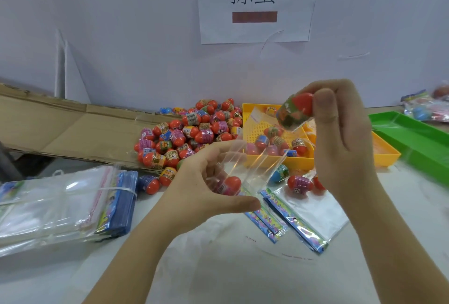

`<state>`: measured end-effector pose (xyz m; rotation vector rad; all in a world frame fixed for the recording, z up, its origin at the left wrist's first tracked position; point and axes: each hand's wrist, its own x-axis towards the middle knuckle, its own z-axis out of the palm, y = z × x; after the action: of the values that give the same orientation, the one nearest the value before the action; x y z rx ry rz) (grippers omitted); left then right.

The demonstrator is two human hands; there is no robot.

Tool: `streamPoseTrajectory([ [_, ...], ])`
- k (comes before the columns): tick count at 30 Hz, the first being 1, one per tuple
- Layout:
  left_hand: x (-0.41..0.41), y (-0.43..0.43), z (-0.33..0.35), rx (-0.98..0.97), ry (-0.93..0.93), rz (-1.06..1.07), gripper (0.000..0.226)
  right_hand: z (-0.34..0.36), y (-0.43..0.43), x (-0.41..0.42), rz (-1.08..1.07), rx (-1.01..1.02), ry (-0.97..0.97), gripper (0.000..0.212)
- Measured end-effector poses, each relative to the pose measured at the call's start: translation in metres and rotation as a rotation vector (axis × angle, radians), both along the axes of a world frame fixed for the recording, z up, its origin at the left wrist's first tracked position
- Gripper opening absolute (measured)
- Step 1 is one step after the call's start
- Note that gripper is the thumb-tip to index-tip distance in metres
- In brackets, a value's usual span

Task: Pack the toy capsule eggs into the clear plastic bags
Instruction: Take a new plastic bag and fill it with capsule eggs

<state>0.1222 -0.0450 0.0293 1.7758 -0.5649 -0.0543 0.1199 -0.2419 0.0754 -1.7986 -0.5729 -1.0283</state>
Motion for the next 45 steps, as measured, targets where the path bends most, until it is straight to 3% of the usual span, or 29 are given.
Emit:
streamPoseTrajectory([
  [5, -0.001, -0.001, 0.001, 0.003, -0.016, 0.004, 0.075, -0.002, 0.002, -0.002, -0.207, -0.285, 0.009, 0.014],
  [12, -0.003, 0.000, 0.002, -0.028, -0.032, 0.003, 0.078, -0.001, 0.004, -0.006, -0.150, -0.323, 0.166, 0.013],
  [23, -0.004, 0.000, 0.003, -0.087, -0.015, -0.044, 0.059, -0.002, 0.003, -0.007, -0.185, -0.396, 0.254, 0.019],
  [25, -0.004, -0.002, 0.002, -0.096, -0.006, -0.044, 0.059, -0.003, 0.004, -0.008, -0.139, -0.340, 0.246, 0.019],
  [28, -0.002, -0.002, 0.000, -0.168, 0.016, -0.038, 0.059, -0.005, 0.002, 0.000, 0.102, 0.045, 0.288, 0.035],
  [30, 0.000, -0.002, 0.001, -0.227, 0.031, -0.026, 0.059, -0.006, 0.000, 0.009, 0.316, 0.258, 0.416, 0.056],
  [33, 0.000, -0.001, 0.002, -0.292, 0.042, -0.036, 0.056, -0.013, 0.002, 0.014, 0.542, 0.249, 0.746, 0.086],
  [34, -0.001, -0.001, 0.003, -0.299, 0.039, -0.050, 0.055, -0.017, 0.005, 0.013, 0.600, 0.195, 0.822, 0.084],
  [36, -0.004, -0.003, 0.005, -0.285, 0.014, -0.087, 0.052, -0.022, 0.014, 0.011, 0.679, 0.150, 0.854, 0.060],
  [40, -0.007, -0.008, 0.009, -0.303, -0.028, -0.096, 0.046, -0.024, 0.029, 0.008, 0.619, 0.354, 0.780, 0.021],
  [45, -0.003, -0.009, 0.003, -0.375, 0.013, -0.032, 0.060, -0.026, 0.035, 0.006, 0.631, 0.462, 0.781, 0.032],
])
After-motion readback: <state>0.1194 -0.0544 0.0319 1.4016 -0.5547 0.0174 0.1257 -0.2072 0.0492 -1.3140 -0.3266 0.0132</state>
